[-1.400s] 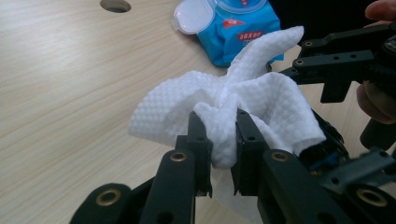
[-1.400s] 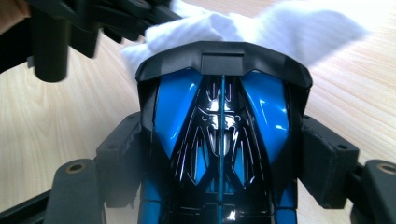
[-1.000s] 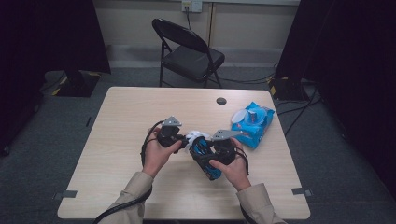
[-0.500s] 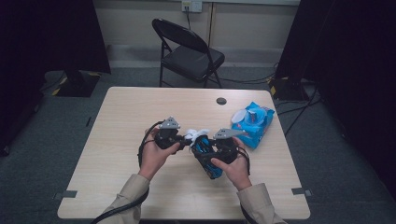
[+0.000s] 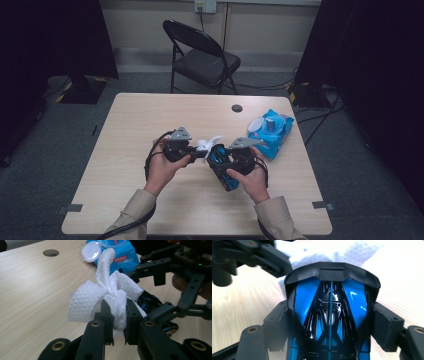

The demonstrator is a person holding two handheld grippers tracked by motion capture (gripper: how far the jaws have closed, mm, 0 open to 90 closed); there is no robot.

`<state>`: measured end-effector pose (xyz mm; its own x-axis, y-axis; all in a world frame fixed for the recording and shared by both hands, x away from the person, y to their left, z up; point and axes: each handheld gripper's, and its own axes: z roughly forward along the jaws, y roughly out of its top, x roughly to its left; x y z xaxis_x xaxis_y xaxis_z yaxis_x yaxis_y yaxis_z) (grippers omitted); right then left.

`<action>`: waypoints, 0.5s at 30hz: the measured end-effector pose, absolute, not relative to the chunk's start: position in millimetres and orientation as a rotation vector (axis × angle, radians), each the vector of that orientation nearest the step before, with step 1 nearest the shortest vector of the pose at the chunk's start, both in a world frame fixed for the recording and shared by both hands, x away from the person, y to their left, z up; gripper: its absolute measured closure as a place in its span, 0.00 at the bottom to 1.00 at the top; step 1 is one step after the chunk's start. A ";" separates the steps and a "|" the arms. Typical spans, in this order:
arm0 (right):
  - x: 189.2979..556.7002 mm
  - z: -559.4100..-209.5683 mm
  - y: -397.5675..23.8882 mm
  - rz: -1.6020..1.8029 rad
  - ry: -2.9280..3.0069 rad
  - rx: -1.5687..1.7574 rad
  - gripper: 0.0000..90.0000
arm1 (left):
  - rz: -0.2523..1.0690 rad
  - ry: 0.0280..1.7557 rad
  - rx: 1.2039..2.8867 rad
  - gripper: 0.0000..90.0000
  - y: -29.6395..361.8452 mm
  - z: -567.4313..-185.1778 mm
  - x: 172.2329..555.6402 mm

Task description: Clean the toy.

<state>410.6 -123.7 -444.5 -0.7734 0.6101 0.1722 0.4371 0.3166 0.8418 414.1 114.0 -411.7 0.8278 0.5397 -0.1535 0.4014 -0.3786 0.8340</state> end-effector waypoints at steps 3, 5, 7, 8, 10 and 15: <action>411.4 -445.8 -124.8 1.444 2.396 0.969 0.29 | 0.162 0.686 2.017 0.89 115.0 -411.6 411.2; 411.5 -445.7 -125.0 1.441 2.390 0.979 0.29 | 0.152 0.686 2.017 0.89 115.9 -411.3 409.4; 411.8 -445.5 -125.7 1.434 2.382 0.984 0.29 | 0.141 0.674 2.023 0.89 116.8 -410.8 406.7; 412.2 -445.5 -126.6 1.437 2.379 0.990 0.29 | 0.135 0.672 2.019 0.89 116.8 -410.9 405.6; 412.7 -445.7 -127.9 1.444 2.373 0.994 0.29 | 0.131 0.665 2.025 0.89 117.6 -410.8 403.3; 413.0 -445.8 -128.4 1.443 2.370 0.998 0.29 | 0.113 0.664 2.023 0.89 121.7 -411.7 399.2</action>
